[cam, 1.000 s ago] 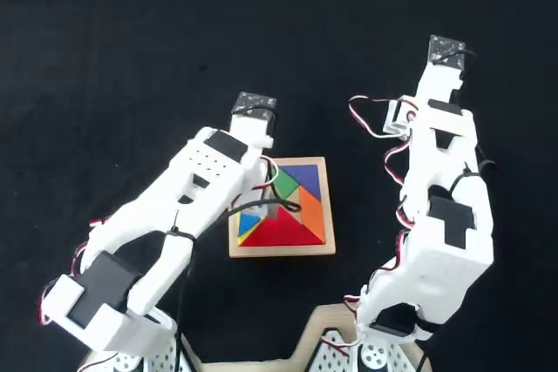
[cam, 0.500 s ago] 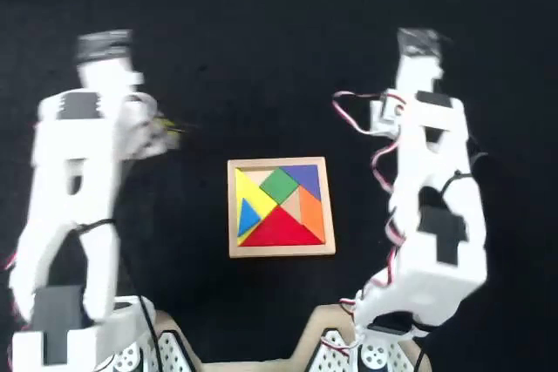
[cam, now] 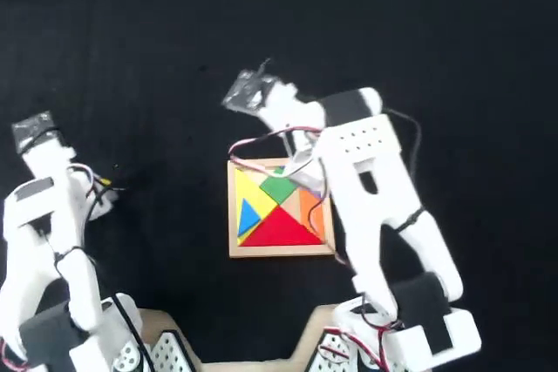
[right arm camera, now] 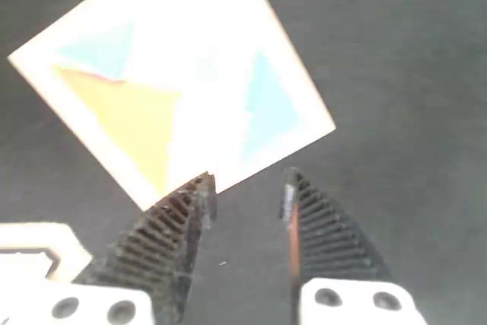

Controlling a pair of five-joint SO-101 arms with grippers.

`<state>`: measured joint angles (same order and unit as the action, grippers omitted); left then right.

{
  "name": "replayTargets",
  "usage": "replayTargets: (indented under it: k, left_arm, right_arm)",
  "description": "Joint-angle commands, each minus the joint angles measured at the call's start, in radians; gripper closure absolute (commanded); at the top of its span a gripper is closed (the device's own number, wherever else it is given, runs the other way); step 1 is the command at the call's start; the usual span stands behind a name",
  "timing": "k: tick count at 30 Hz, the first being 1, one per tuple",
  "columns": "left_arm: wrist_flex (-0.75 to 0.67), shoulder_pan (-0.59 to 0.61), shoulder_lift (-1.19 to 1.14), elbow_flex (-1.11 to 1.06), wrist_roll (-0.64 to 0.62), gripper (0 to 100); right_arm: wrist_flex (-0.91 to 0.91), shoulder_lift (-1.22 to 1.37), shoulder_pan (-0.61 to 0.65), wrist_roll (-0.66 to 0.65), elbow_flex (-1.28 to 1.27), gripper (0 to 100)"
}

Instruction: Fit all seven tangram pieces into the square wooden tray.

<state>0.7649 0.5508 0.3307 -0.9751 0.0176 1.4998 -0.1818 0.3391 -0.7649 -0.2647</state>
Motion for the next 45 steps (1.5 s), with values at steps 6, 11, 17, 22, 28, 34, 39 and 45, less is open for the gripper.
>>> replayTargets:
  k: [6, 11, 17, 22, 28, 34, 39, 45]
  left_arm:
    - [-0.029, 0.035, 0.084, -0.047, 0.002, 89]
    - [-0.031, 0.035, 0.081, -0.045, 0.003, 96]
    - [-0.031, 0.088, 0.083, -0.042, 0.003, 97]
    - [-0.060, 0.127, 0.083, -0.051, 0.003, 97]
    - [-0.063, 0.127, 0.078, -0.051, 0.003, 97]
    - [-0.061, 0.127, 0.078, -0.051, 0.003, 97]
    - [-0.058, 0.108, 0.075, -0.051, 0.003, 97]
    - [-0.058, 0.094, 0.075, -0.053, 0.003, 97]
  right_arm:
    - [0.106, -0.002, 0.227, -0.015, 0.050, 98.9]
    - [-0.012, 0.005, 0.345, -0.008, -0.090, 98.8]
    - [-0.152, -0.028, 0.463, 0.095, -0.228, 98.8]
    - [-0.252, -0.002, 0.471, 0.112, -0.305, 98.8]
    - [-0.278, 0.090, 0.468, 0.104, -0.315, 98.8]
    - [-0.393, 0.171, 0.459, 0.104, -0.312, 98.8]
    - [-0.400, 0.182, 0.407, 0.104, -0.259, 98.8]
    - [-0.400, 0.182, 0.333, 0.071, -0.245, 98.8]
